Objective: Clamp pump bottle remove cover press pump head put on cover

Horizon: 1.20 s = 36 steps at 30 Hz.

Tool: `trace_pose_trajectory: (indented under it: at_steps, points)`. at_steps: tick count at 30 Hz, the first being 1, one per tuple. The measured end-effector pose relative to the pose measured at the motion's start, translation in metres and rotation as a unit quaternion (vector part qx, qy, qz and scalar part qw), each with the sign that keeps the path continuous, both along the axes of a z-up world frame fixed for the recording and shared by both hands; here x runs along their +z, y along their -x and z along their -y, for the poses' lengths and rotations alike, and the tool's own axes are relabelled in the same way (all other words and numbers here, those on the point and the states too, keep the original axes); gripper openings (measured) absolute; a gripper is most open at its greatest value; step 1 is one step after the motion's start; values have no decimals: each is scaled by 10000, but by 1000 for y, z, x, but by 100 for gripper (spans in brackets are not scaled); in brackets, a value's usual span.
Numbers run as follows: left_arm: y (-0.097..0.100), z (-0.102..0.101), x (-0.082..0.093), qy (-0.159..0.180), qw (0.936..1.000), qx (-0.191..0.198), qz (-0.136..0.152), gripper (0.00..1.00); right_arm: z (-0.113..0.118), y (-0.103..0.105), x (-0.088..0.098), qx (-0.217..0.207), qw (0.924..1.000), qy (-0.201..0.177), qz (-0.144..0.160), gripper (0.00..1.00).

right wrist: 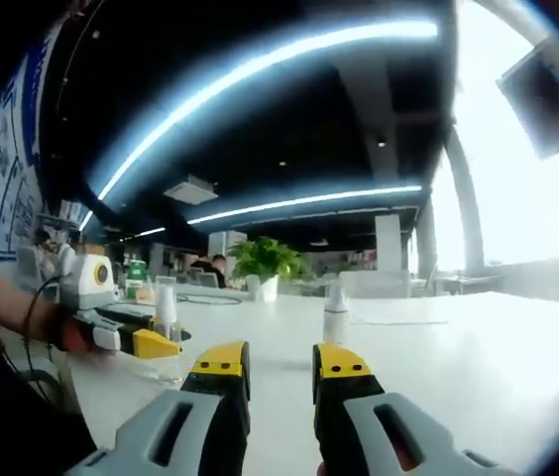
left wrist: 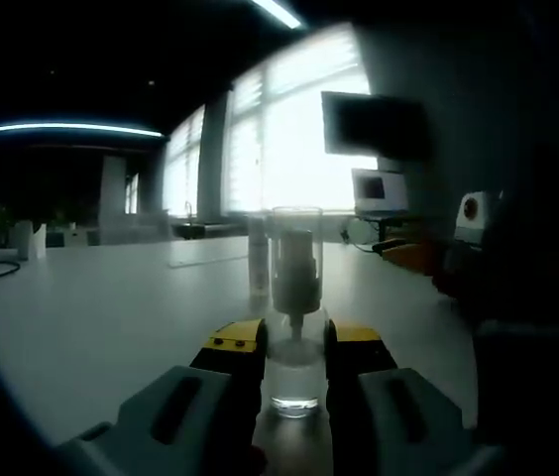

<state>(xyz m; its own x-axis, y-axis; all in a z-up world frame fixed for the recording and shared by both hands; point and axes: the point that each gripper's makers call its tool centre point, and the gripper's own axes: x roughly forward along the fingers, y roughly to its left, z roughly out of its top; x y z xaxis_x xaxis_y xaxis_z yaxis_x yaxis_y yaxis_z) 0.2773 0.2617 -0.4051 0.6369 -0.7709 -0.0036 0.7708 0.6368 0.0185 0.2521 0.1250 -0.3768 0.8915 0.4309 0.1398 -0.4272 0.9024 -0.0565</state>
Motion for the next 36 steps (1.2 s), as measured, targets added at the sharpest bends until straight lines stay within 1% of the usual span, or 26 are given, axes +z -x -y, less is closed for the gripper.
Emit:
trace_pose_trajectory:
  at_steps: [2,4,7,11,13,14,17,21,25,29,32,35,36]
  points:
    - [-1,0,0,4,10000,18,-8,15,-3,2,7,148,9990,-429,-21,19]
    - [-1,-1,0,4,10000,37,-9,15,6,-2,5,73,9996,-285,-2,19]
    - [-3,-2,0,7,10000,68,-16,15,1,0,6,132,9994,-325,10,18]
    - [-6,-4,0,-7,9998,173,-28,15,1,-1,3,99,9997,-222,26,17]
    - [-9,-7,0,-90,9995,301,46,15,1,-1,3,92,9997,-204,50,17]
    - [-8,-7,2,-72,9994,315,94,15,0,0,4,81,9997,-210,55,17]
    - [-10,-9,5,53,9992,386,45,15,4,-2,4,65,9996,-283,37,16]
    - [-16,-16,11,354,9980,503,-130,15,6,-2,4,63,9993,-358,-11,16]
    - [-25,-22,17,627,9951,709,-298,14,6,-2,4,62,9993,-356,-8,15]
    - [-41,-27,16,593,9926,997,-345,14,8,-3,4,50,9993,-380,-7,15]
    - [-52,-25,20,514,9918,1154,-205,14,12,-4,4,39,9991,-420,-15,14]
    - [-65,-25,22,442,9911,1251,-117,14,13,-4,5,19,9988,-485,-15,14]
    - [-66,-24,23,443,9909,1266,-109,14,13,-4,5,12,9988,-494,-6,14]
